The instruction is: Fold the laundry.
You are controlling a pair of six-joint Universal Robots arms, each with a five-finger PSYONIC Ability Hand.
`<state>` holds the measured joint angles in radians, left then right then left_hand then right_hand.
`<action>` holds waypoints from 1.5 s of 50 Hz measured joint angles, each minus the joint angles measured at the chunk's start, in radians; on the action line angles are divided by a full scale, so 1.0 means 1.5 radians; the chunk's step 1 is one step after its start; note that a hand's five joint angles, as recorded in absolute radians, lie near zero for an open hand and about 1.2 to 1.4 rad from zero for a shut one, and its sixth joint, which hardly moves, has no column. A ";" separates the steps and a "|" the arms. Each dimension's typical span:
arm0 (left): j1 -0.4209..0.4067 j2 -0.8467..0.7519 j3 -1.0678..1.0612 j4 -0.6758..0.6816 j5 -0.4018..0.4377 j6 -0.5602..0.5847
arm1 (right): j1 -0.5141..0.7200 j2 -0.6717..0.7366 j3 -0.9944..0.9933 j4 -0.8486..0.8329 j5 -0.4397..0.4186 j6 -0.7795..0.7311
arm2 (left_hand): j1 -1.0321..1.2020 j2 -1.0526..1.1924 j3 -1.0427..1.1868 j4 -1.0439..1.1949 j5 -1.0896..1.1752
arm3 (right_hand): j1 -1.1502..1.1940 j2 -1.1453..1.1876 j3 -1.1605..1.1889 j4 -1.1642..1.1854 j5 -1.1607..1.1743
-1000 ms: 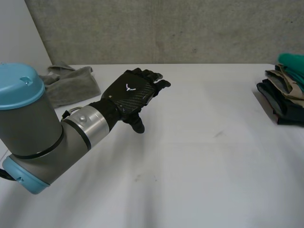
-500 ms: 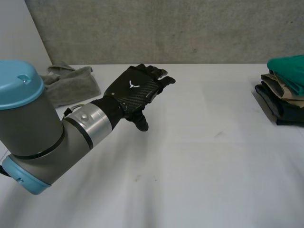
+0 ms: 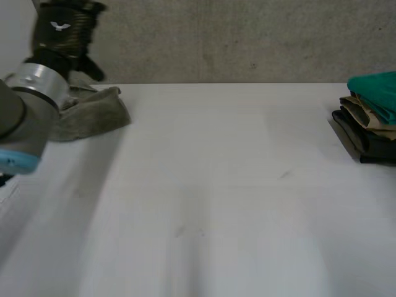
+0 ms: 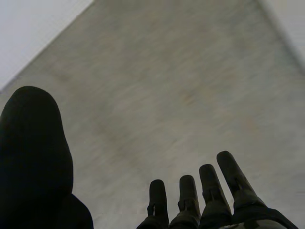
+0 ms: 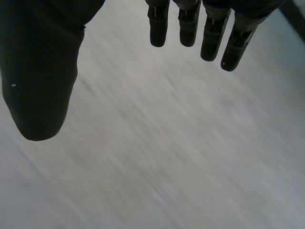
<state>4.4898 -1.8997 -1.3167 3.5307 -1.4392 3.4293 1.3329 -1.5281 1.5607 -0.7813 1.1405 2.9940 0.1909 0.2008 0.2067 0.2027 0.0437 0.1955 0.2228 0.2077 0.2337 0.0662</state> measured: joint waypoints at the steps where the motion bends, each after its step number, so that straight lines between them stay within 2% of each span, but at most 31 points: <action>1: 0.009 -0.008 0.005 0.001 0.002 0.002 | 0.011 -0.003 0.009 -0.006 -0.008 0.003 | 0.000 0.000 0.000 0.000 0.000 | 0.000 0.000 0.000 0.000 0.000; 2: 0.046 -0.044 0.030 0.001 0.014 0.011 | 0.067 -0.013 0.051 -0.029 -0.053 0.009 | 0.000 0.000 0.000 0.000 0.000 | 0.000 0.000 0.000 0.000 0.000; 3: 0.046 -0.044 0.030 0.001 0.014 0.011 | 0.067 -0.013 0.051 -0.029 -0.053 0.009 | 0.000 0.000 0.000 0.000 0.000 | 0.000 0.000 0.000 0.000 0.000; 6: 0.113 -0.136 0.083 -0.022 0.057 0.057 | 0.151 -0.015 0.121 -0.023 -0.122 0.000 | 0.000 0.000 0.000 0.000 0.000 | 0.000 0.000 0.000 0.000 -0.004; 7: 0.137 -0.176 0.105 -0.033 0.078 0.084 | 0.172 -0.011 0.142 -0.005 -0.138 -0.010 | 0.000 0.000 0.000 0.000 0.000 | 0.000 0.000 0.000 0.000 -0.004; 9: 0.149 -0.196 0.116 -0.039 0.089 0.098 | 0.179 -0.009 0.148 0.004 -0.143 -0.015 | 0.000 0.000 0.000 0.000 0.000 | 0.000 0.000 0.000 0.000 -0.005; 10: 0.182 -0.261 0.152 -0.056 0.125 0.150 | 0.204 0.008 0.170 0.056 -0.155 -0.042 | 0.000 0.000 0.000 0.000 0.000 | 0.000 0.000 0.000 0.000 -0.006; 15: 0.220 -0.356 0.212 -0.071 0.168 0.223 | 0.227 0.041 0.177 0.139 -0.154 -0.090 | 0.000 0.000 0.000 0.000 0.000 | 0.000 0.000 0.000 0.000 -0.006; 16: 0.229 -0.384 0.232 -0.074 0.177 0.239 | 0.242 0.078 0.172 0.217 -0.135 -0.144 | 0.000 0.000 0.000 0.000 0.000 | 0.000 0.000 0.000 0.000 -0.006; 18: 0.239 -0.425 0.265 -0.076 0.188 0.255 | 0.253 0.112 0.164 0.289 -0.102 -0.205 | 0.000 0.000 0.000 0.000 0.000 | 0.000 0.000 0.000 0.000 -0.006; 22: 0.247 -0.478 0.313 -0.076 0.199 0.262 | 0.266 0.149 0.155 0.362 -0.036 -0.285 | 0.003 0.002 0.002 0.003 0.001 | 0.000 0.000 0.000 0.000 -0.006; 28: 0.246 -0.528 0.364 -0.076 0.218 0.257 | 0.287 0.167 0.159 0.378 0.025 -0.328 | 0.111 0.096 0.088 0.093 0.083 | 0.000 0.000 0.000 0.000 -0.006; 30: 0.245 -0.539 0.377 -0.076 0.221 0.256 | 0.290 0.167 0.163 0.372 0.032 -0.329 | 0.111 0.096 0.088 0.093 0.083 | 0.000 0.000 0.000 0.000 -0.006; 32: 0.244 -0.552 0.393 -0.075 0.225 0.254 | 0.292 0.167 0.168 0.363 0.035 -0.328 | 0.260 0.240 0.236 0.240 0.228 | 0.000 0.000 0.000 0.000 -0.006; 34: 0.242 -0.563 0.407 -0.074 0.226 0.253 | 0.293 0.167 0.172 0.356 0.035 -0.326 | 0.305 0.288 0.281 0.285 0.272 | 0.000 0.000 0.000 0.000 -0.006; 46: 0.233 -0.615 0.467 -0.071 0.223 0.253 | 0.292 0.165 0.183 0.344 0.032 -0.322 | 0.355 0.349 0.344 0.345 0.331 | 0.000 0.000 0.000 0.000 -0.006; 51: 0.232 -0.632 0.494 -0.070 0.223 0.254 | 0.292 0.165 0.185 0.344 0.032 -0.322 | 0.603 0.596 0.584 0.592 0.572 | 0.000 0.000 0.000 0.000 -0.006; 53: 0.232 -0.637 0.500 -0.067 0.222 0.255 | 0.293 0.165 0.185 0.344 0.032 -0.322 | 0.621 0.650 0.643 0.652 0.618 | 0.000 0.000 0.000 0.000 -0.006; 58: 0.227 -0.632 0.491 -0.052 0.213 0.257 | 0.293 0.165 0.185 0.344 0.033 -0.322 | 0.621 0.659 0.652 0.661 0.619 | 0.000 0.000 0.000 0.000 -0.006; 63: 0.201 -0.562 0.410 -0.015 0.193 0.253 | 0.292 0.164 0.185 0.343 0.035 -0.321 | 0.621 0.659 0.653 0.661 0.619 | 0.000 0.000 0.000 0.000 -0.006; 67: 0.156 -0.433 0.269 0.035 0.183 0.230 | 0.289 0.163 0.183 0.340 0.037 -0.317 | 0.621 0.660 0.653 0.664 0.619 | 0.000 0.000 0.000 0.000 -0.006; 72: 0.068 -0.251 0.081 0.089 0.178 0.159 | 0.284 0.159 0.182 0.336 0.042 -0.293 | 0.621 0.660 0.653 0.664 0.619 | 0.000 0.000 0.000 0.000 -0.006; 75: 0.017 -0.178 0.003 0.100 0.177 0.114 | 0.281 0.157 0.181 0.335 0.044 -0.274 | 0.621 0.660 0.654 0.664 0.619 | 0.000 0.000 0.000 0.000 -0.006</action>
<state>4.5159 -2.1668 -1.3121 3.6800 -1.1737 3.6008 1.7551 -1.2927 1.8318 -0.2793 1.2072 2.5824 1.1225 1.1905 1.1875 1.1983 0.9720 0.1955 0.2228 0.2077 0.2337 0.0572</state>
